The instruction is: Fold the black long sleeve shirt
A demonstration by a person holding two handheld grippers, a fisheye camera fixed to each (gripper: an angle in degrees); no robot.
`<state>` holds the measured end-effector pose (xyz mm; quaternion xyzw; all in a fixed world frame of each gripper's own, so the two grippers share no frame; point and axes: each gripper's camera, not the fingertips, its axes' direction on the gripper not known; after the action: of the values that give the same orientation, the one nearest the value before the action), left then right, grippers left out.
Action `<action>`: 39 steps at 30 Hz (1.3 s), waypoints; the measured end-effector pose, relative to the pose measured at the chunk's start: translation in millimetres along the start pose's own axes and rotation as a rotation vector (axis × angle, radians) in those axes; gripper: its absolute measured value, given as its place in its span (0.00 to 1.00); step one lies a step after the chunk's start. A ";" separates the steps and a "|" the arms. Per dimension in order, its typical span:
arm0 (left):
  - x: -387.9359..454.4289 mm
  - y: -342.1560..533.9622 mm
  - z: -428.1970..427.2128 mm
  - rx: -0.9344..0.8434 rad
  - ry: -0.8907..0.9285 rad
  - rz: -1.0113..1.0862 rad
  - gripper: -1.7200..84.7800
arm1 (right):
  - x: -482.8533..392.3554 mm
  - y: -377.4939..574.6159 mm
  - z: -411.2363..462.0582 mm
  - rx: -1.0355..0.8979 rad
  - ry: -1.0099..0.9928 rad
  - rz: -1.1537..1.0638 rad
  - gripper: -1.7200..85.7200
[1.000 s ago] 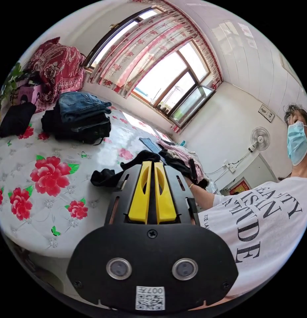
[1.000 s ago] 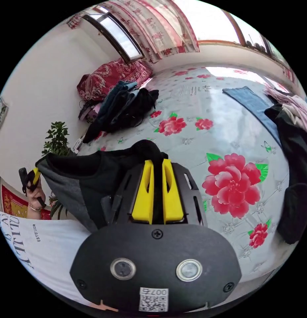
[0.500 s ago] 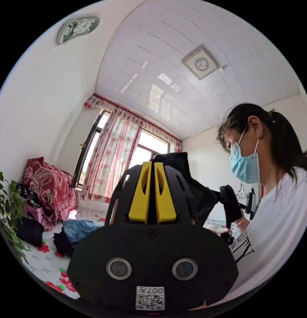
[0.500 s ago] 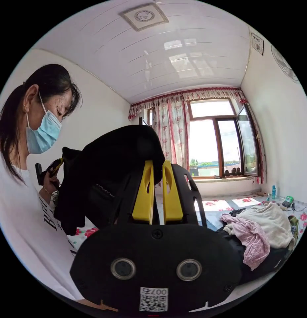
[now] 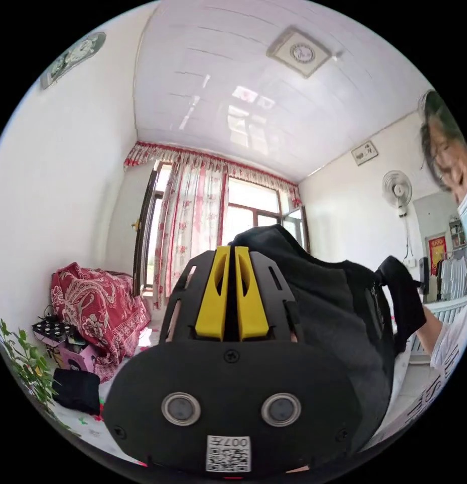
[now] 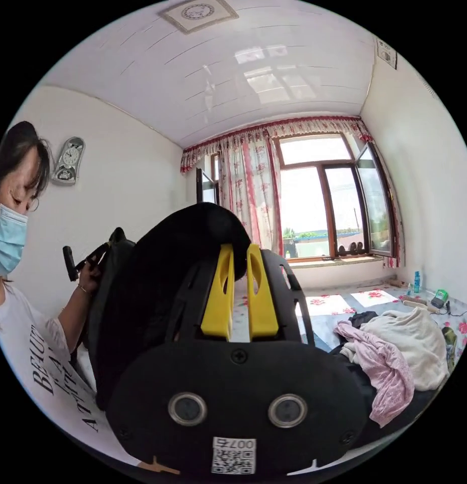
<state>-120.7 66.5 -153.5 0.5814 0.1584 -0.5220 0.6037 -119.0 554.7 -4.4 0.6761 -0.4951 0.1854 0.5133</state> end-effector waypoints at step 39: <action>95.2 553.9 199.8 -1.642 0.165 -0.028 0.14 | 127.4 336.0 527.1 -1.314 0.021 -0.149 0.11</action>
<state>285.8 -271.7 122.4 -0.0105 0.5406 -0.2030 0.8164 -487.4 36.8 50.7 0.2528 -0.4519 -0.1849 0.8353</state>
